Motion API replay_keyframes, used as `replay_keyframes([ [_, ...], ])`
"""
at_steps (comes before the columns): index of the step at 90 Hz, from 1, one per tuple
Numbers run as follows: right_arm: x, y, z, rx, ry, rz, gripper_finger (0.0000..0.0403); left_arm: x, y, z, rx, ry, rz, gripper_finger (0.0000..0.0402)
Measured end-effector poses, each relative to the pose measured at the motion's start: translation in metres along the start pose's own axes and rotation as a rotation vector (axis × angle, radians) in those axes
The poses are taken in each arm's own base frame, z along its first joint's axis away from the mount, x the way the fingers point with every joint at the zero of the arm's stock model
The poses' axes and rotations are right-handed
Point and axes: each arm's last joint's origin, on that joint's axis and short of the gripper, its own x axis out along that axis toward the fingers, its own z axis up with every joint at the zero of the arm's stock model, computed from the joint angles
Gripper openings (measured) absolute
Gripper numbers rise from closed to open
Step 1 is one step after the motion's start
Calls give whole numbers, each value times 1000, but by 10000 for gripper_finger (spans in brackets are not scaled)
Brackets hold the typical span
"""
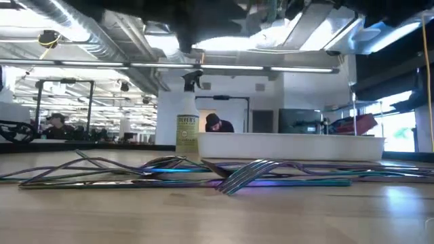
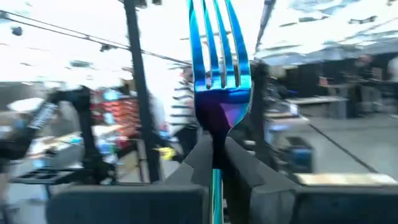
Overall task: Sort silverware
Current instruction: Put the blue fork on the white silverware tray
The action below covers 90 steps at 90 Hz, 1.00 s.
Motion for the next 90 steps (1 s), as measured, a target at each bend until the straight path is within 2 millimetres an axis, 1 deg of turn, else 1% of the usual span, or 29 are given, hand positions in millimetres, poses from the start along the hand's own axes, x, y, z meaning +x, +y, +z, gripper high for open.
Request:
replay_keyframes([
  [11, -3, -6, 6, 0, -27, 81, 0, 5, 16, 2, -19, -3, -69, 162],
  [22, -6, -17, 7, -11, -12, 94, 0, 9, 32, 6, -87, -30, -167, 162],
  [26, -7, -21, 8, -19, -15, 98, 0, 9, 37, 8, -113, -44, -176, 161],
  [34, -8, -29, 7, -38, -26, 104, 0, 11, 46, 8, -140, -42, -170, 151],
  [45, -4, -41, 6, -49, -19, 109, 0, 13, 57, 13, -169, -83, -236, 130],
  [50, 0, -46, 4, -49, -1, 127, 0, 16, 62, 16, -175, -89, -226, 123],
  [62, 9, -59, 5, -54, 22, 166, 0, 25, 76, 12, -217, -68, -157, 115],
  [70, 12, -67, 6, -56, 32, 180, 0, 27, 82, 14, -228, -74, -152, 115],
  [78, 11, -73, 8, -50, 40, 190, 0, 27, 83, 14, -223, -78, -150, 116],
  [90, 9, -80, 9, -47, 50, 190, 0, 27, 84, 14, -223, -75, -167, 137],
])
